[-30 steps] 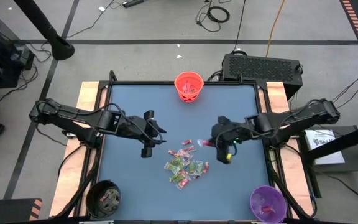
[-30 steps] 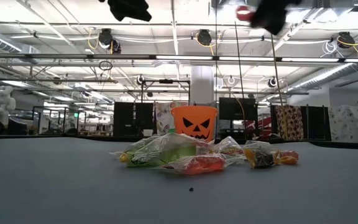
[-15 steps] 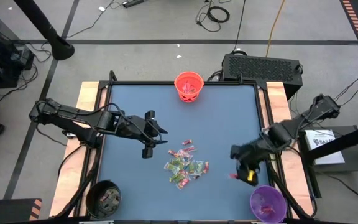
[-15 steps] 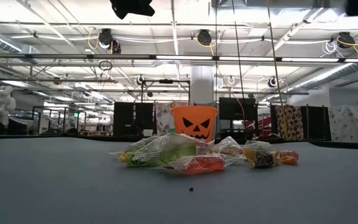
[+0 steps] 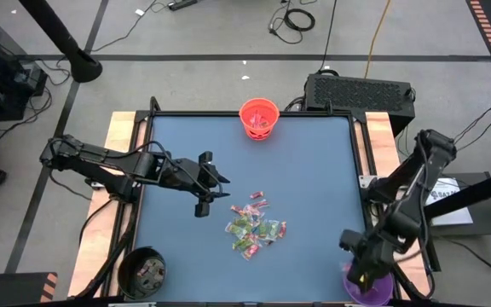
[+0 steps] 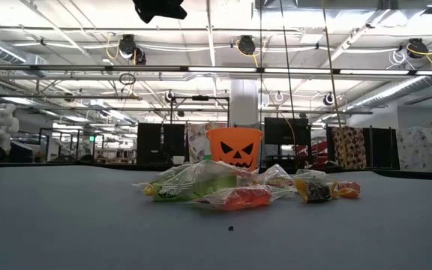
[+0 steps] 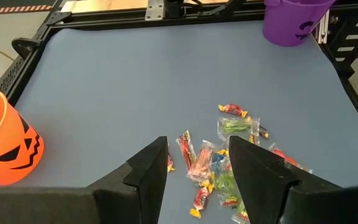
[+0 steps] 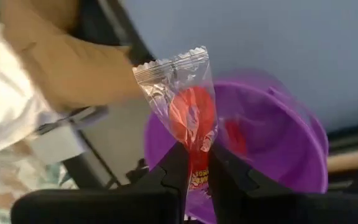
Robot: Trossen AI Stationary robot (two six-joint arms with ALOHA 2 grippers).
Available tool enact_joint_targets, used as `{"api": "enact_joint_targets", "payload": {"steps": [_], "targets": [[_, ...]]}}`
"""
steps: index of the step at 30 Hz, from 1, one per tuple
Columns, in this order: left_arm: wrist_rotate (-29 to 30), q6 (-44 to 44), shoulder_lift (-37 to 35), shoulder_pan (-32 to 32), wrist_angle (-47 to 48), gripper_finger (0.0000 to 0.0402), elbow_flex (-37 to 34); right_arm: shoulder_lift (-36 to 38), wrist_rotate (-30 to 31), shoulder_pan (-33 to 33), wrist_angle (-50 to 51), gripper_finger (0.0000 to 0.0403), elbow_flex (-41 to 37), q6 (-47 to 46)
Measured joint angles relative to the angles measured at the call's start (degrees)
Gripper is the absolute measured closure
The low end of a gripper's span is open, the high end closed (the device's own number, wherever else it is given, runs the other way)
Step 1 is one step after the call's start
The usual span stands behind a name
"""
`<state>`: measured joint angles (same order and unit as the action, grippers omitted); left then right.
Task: Sort candy by brand, put in halloween buckets
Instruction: Put the small orange gummy into the purple bucket, then put the small green gummy into the purple bucket
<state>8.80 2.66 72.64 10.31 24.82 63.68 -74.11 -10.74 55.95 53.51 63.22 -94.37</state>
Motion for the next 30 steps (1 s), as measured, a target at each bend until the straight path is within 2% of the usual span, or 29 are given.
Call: {"api": "enact_joint_targets", "payload": {"steps": [5,13,18,24,30], "targets": [[0.0,0.0,0.0,0.0,-0.4,0.0222,0.0,-3.6,-2.7,2.8,0.2,0.0325,0.0,-5.7],[0.0,0.0,0.1,0.0,-0.4,0.0222,0.0,-4.6,-4.0,3.4,-1.0,0.02,0.0,-5.5],[0.0,0.0,1.2,0.0,-0.3,0.0222,-2.1,-3.0,6.6,3.3,-5.0,0.0168,0.0,-3.8],[-3.4,0.4,4.8,0.3,0.1,0.0222,-7.0,-3.1,18.7,-0.4,-4.3,0.0182,0.0,2.2],[-5.6,1.4,10.1,3.5,-2.5,0.0222,-9.8,-3.7,29.4,-6.3,-4.0,0.0199,0.0,15.4]]}}
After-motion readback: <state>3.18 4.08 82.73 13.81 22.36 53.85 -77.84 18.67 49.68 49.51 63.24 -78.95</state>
